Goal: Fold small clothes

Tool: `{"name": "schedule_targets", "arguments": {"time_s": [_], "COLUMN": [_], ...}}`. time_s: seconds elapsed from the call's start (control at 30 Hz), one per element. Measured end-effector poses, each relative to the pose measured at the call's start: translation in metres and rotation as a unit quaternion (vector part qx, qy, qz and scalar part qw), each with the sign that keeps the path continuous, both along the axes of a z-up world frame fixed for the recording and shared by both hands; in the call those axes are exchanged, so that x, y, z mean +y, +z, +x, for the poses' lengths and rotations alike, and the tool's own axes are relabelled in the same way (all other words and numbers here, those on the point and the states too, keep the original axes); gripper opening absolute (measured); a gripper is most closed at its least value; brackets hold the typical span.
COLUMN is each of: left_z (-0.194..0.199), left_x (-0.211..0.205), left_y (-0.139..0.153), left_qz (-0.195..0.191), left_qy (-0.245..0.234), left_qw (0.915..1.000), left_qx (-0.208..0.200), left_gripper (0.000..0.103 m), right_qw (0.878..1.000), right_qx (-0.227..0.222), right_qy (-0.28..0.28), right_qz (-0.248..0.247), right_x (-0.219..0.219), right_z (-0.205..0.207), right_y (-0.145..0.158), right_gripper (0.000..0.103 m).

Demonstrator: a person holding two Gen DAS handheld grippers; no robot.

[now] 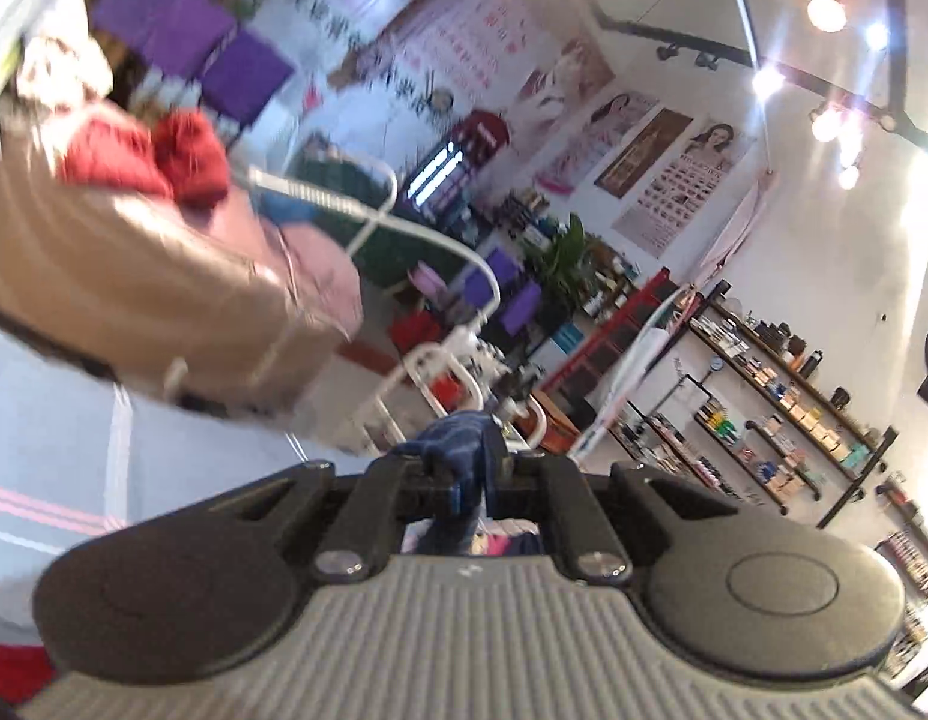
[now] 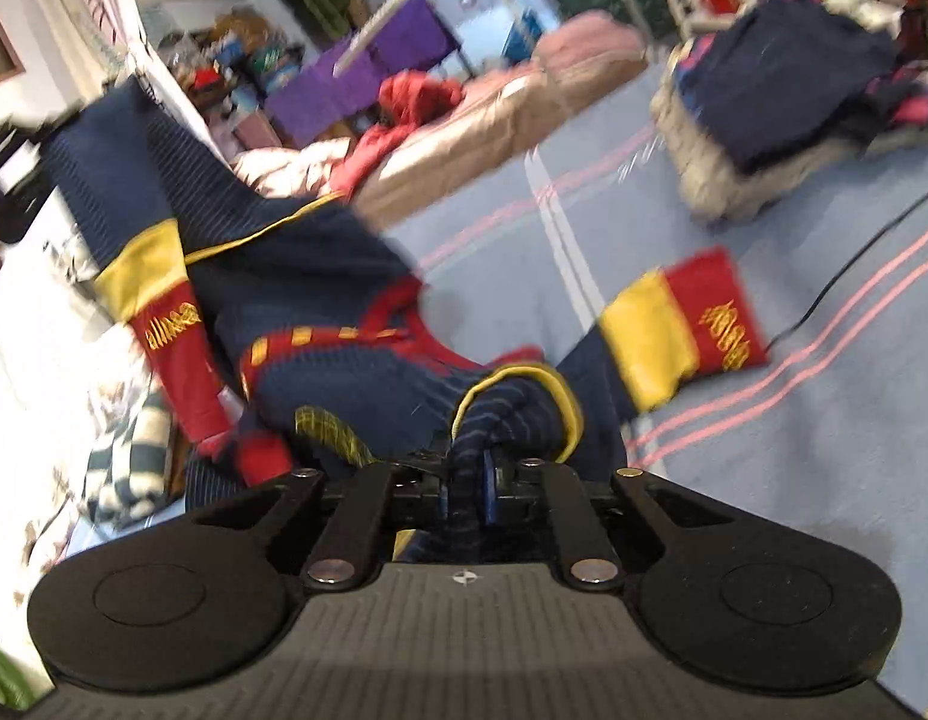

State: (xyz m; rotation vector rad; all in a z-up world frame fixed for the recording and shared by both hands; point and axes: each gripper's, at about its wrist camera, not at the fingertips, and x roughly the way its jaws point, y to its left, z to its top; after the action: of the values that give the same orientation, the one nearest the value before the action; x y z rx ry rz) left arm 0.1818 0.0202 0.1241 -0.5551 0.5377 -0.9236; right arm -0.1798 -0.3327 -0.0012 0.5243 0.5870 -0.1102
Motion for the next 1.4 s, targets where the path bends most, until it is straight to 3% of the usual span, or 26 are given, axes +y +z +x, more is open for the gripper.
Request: {"name": "schedule_targets", "arguments": {"time_s": [0.07, 0.1, 0.17, 0.23, 0.27, 0.37, 0.4, 0.43, 0.47, 0.5, 0.53, 0.57, 0.63, 0.73, 0.87, 1.0, 1.1, 1.27, 1.4], "left_z": [-0.013, -0.015, -0.020, -0.005, 0.011, 0.070, 0.097, 0.120, 0.138, 0.150, 0.156, 0.153, 0.135, 0.094, 0.020, -0.036, -0.034, -0.019, -0.002], "left_x": [0.024, 0.046, 0.066, 0.080, 0.083, 0.084, 0.084, 0.079, 0.076, 0.074, 0.073, 0.079, 0.086, 0.080, 0.063, 0.070, 0.073, 0.063, 0.057], "left_y": [0.017, 0.042, 0.057, 0.071, 0.073, 0.066, 0.063, 0.051, 0.035, 0.018, 0.001, -0.017, -0.052, -0.102, -0.144, -0.168, -0.189, -0.200, -0.220], "left_qz": [-0.002, -0.002, 0.011, 0.019, 0.022, 0.075, 0.104, 0.142, 0.175, 0.211, 0.236, 0.236, 0.213, 0.234, 0.274, 0.334, 0.364, 0.364, 0.364], "left_qy": [0.028, 0.041, 0.079, 0.108, 0.117, 0.168, 0.170, 0.172, 0.182, 0.196, 0.204, 0.205, 0.177, 0.112, 0.031, 0.043, 0.049, 0.009, 0.022], "left_qw": [0.9995, 0.9989, 0.9959, 0.9933, 0.9925, 0.9830, 0.9800, 0.9744, 0.9658, 0.9538, 0.9428, 0.9402, 0.9487, 0.9446, 0.9476, 0.9337, 0.9224, 0.9242, 0.9248], "left_qx": [-0.016, -0.024, -0.043, -0.039, -0.029, 0.006, 0.013, 0.028, 0.057, 0.087, 0.118, 0.136, 0.152, 0.201, 0.161, 0.120, 0.118, 0.116, 0.109], "left_gripper": [0.006, 0.006, 0.006, 0.006, 0.006, 0.006, 0.007, 0.019, 0.030, 0.060, 0.087, 0.094, 0.098, 0.100, 0.100, 0.101, 0.102, 0.102, 0.102], "right_qw": [1.000, 0.999, 0.992, 0.983, 0.981, 0.969, 0.965, 0.966, 0.973, 0.979, 0.983, 0.988, 0.994, 0.988, 0.980, 0.974, 0.976, 0.984, 0.987], "right_qx": [-0.026, -0.040, -0.060, -0.086, -0.093, -0.115, -0.110, -0.087, -0.054, -0.022, -0.005, -0.004, -0.020, -0.003, 0.019, 0.042, 0.055, 0.073, 0.083], "right_qy": [-0.004, 0.003, 0.025, 0.041, 0.048, 0.053, 0.059, 0.063, 0.051, 0.017, -0.008, -0.012, 0.035, 0.086, 0.136, 0.152, 0.135, 0.100, 0.087], "right_qz": [-0.011, -0.028, -0.104, -0.160, -0.162, -0.211, -0.233, -0.234, -0.218, -0.201, -0.182, -0.157, -0.103, -0.125, -0.146, -0.163, -0.160, -0.126, -0.109], "right_x": [-0.010, -0.014, -0.018, -0.027, -0.034, -0.042, -0.041, -0.043, -0.046, -0.046, -0.044, -0.042, -0.032, -0.005, 0.028, 0.049, 0.056, 0.054, 0.056], "right_z": [-0.001, 0.004, 0.030, 0.075, 0.101, 0.194, 0.222, 0.254, 0.277, 0.289, 0.290, 0.284, 0.258, 0.206, 0.141, 0.102, 0.094, 0.088, 0.078], "right_y": [0.021, 0.036, 0.067, 0.091, 0.099, 0.113, 0.112, 0.105, 0.096, 0.087, 0.076, 0.065, 0.037, -0.001, -0.025, -0.030, -0.040, -0.053, -0.061], "right_gripper": [0.018, 0.018, 0.018, 0.018, 0.018, 0.018, 0.024, 0.033, 0.064, 0.092, 0.100, 0.103, 0.103, 0.103, 0.103, 0.103, 0.103, 0.103, 0.103]}}
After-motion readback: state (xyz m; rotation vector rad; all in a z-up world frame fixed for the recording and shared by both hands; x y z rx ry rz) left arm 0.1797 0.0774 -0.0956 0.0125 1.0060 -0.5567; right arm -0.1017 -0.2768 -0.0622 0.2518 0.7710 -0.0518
